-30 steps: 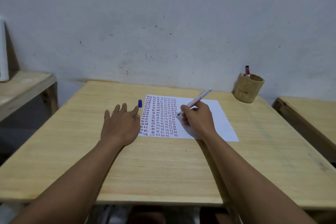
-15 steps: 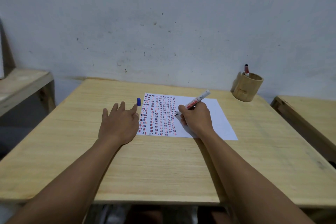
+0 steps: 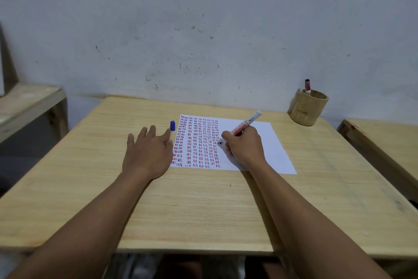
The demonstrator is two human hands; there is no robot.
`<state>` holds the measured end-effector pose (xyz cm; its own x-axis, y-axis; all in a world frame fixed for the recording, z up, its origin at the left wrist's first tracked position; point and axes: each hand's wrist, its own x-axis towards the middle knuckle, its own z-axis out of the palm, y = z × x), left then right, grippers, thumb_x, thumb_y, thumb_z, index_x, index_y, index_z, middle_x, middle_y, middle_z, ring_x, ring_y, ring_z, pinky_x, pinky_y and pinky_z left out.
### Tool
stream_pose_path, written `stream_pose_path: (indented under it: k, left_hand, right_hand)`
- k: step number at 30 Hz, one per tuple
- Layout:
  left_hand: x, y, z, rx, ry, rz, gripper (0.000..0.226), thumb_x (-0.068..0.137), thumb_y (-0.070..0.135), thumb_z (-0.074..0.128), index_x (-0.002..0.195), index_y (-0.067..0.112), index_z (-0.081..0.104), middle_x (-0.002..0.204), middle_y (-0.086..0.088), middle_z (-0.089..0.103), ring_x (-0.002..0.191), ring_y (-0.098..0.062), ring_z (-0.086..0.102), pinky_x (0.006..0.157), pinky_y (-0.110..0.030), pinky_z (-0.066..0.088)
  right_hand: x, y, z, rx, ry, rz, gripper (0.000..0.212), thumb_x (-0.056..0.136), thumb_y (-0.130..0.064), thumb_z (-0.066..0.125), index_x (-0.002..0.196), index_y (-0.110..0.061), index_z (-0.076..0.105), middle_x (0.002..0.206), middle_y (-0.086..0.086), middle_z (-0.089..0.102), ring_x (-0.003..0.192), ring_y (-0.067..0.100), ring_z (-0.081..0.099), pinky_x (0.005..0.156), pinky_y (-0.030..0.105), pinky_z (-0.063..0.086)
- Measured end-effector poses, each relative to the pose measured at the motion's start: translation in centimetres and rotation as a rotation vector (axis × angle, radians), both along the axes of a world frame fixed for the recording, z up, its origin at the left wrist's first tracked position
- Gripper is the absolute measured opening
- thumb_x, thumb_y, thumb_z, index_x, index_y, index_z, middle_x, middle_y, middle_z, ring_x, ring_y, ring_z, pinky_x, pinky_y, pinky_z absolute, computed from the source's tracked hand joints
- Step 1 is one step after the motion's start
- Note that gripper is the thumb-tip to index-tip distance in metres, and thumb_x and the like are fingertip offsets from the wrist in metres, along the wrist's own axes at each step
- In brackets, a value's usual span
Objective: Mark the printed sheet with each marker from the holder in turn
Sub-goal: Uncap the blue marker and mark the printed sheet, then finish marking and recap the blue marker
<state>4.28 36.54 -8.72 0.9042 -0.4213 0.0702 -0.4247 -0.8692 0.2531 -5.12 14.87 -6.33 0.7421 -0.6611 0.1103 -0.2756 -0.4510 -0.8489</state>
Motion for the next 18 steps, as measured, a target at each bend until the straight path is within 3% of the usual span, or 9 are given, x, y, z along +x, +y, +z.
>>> stream_pose_path:
  k: [6,8,11,13,15,18]
  left_hand:
    - [0.1,-0.1,-0.2,-0.024,0.012,0.009,0.055,0.104,0.037,0.023,0.158,0.033,0.030,0.167,-0.010,0.024,0.157,-0.030,0.012,0.124,-0.055,0.006]
    - [0.1,-0.1,-0.1,-0.055,-0.004,0.027,0.054,0.102,0.035,0.027,0.154,0.029,0.039,0.160,-0.009,0.038,0.152,-0.030,0.025,0.123,-0.056,0.012]
    - [0.3,-0.7,0.9,-0.254,-0.056,0.121,0.045,0.101,0.031,0.036,0.141,0.019,0.053,0.133,-0.006,0.066,0.128,-0.029,0.055,0.112,-0.052,0.034]
    - [0.6,-1.3,1.8,-0.367,-0.057,0.117,0.045,0.102,0.032,0.040,0.145,0.022,0.048,0.133,-0.005,0.067,0.125,-0.030,0.058,0.103,-0.045,0.042]
    - [1.0,-1.9,2.5,-0.357,-0.030,0.020,0.048,0.104,0.030,0.041,0.152,0.028,0.042,0.136,-0.006,0.063,0.127,-0.029,0.056,0.098,-0.042,0.046]
    - [1.5,-2.2,2.5,-0.277,-0.070,-0.067,0.038,0.106,0.026,0.044,0.140,0.028,0.059,0.121,-0.006,0.070,0.114,-0.030,0.062,0.089,-0.041,0.051]
  right_hand:
    - [-0.2,0.0,0.2,0.054,-0.045,-0.046,0.027,0.084,-0.022,0.067,0.071,0.001,0.064,0.062,0.003,0.067,0.057,0.016,0.060,0.052,0.026,0.042]
    - [-0.1,-0.3,0.2,0.114,-0.069,-0.064,0.026,0.084,-0.024,0.066,0.078,0.002,0.068,0.067,0.004,0.071,0.062,0.018,0.064,0.058,0.027,0.047]
    - [0.1,-0.6,0.5,0.190,-0.117,-0.054,0.026,0.082,-0.032,0.069,0.083,-0.005,0.070,0.070,0.003,0.071,0.062,0.020,0.063,0.064,0.033,0.050]
    - [0.1,-0.7,1.1,0.206,-0.154,-0.028,0.025,0.083,-0.035,0.073,0.088,-0.010,0.069,0.070,0.001,0.068,0.059,0.018,0.059,0.060,0.031,0.047]
    - [-0.1,-0.6,1.9,0.252,-0.196,0.000,0.021,0.088,-0.030,0.075,0.091,-0.010,0.069,0.067,0.000,0.065,0.051,0.012,0.057,0.051,0.024,0.047]
    - [-0.5,-0.4,2.9,0.439,-0.264,0.009,0.020,0.092,-0.024,0.070,0.090,-0.004,0.069,0.067,0.002,0.064,0.049,0.011,0.056,0.048,0.023,0.049]
